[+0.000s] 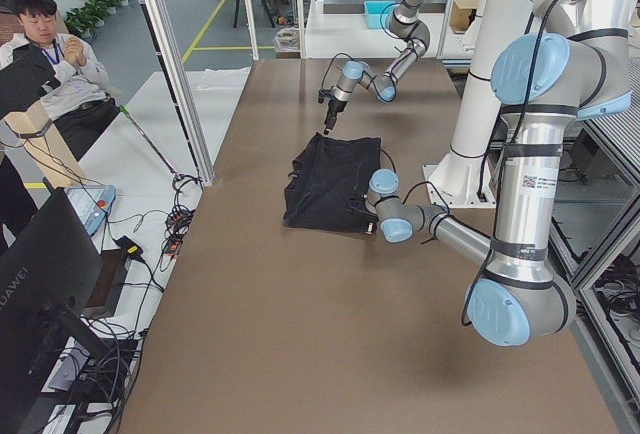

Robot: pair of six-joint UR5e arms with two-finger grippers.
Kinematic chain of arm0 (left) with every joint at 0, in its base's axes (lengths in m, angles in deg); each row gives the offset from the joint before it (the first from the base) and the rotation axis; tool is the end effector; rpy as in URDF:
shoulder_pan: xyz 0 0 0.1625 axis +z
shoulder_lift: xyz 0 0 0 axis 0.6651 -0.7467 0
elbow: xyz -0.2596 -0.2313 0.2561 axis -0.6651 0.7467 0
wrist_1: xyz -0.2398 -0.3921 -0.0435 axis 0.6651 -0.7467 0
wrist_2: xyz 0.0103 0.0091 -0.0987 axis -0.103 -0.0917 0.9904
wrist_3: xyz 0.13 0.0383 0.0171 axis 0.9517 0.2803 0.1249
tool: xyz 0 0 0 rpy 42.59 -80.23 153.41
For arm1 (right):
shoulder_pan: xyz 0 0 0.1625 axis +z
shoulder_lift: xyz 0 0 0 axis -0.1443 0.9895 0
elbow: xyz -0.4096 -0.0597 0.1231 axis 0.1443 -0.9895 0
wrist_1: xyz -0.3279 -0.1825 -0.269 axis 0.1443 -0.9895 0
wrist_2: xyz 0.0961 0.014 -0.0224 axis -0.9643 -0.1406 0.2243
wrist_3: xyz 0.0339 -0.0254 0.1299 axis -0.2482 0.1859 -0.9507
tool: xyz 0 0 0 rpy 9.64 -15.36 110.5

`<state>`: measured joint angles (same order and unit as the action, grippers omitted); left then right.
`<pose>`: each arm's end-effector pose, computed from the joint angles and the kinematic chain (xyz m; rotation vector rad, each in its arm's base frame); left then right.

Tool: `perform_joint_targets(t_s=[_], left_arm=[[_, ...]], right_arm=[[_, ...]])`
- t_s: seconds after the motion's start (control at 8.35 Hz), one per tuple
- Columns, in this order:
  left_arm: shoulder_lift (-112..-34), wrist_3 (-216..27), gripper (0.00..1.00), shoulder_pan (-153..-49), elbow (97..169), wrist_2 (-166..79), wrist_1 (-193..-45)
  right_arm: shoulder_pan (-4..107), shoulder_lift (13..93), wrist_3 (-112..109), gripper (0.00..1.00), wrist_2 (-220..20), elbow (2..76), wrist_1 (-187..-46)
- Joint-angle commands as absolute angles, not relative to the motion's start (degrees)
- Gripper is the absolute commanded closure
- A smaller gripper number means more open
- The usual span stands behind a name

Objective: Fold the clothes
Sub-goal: 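Grasp the folded shirt's edge with the left gripper and drag it away from the robot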

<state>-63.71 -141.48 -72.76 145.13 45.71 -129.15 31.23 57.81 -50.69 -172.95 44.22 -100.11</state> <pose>0.5063 -0.4045 0.3911 0.2314 1.0612 0.1483 -0.4553 -0.5310 0.4006 0.4154 -0.8391 0.1994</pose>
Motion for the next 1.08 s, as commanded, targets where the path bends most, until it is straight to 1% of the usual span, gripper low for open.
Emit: perform_joint_targets(t_s=[0.0,0.36,0.6,0.72,0.96], left_arm=[[-62.33,-141.59,1.00,-73.16,146.35,45.46,-129.01],[-62.59,-140.81,1.00,-75.96,146.00,45.72,-128.49],[-63.73,-139.49,1.00,-80.69,143.38,46.16,-128.31],[-67.39,-136.70,1.00,-83.07,139.10,46.25,-128.22],[-78.97,-135.53,1.00,-87.72,126.03,46.78,-128.31]], right_arm=[[30.99,57.80,-50.87,0.06,-172.93,44.13,-100.11],[30.91,57.88,-50.87,0.06,-172.93,44.04,-100.02],[30.91,57.88,-50.87,0.06,-172.93,44.04,-100.02],[30.91,57.88,-50.87,0.06,-172.93,43.96,-100.02],[30.82,57.88,-50.96,0.06,-172.93,43.96,-100.02]])
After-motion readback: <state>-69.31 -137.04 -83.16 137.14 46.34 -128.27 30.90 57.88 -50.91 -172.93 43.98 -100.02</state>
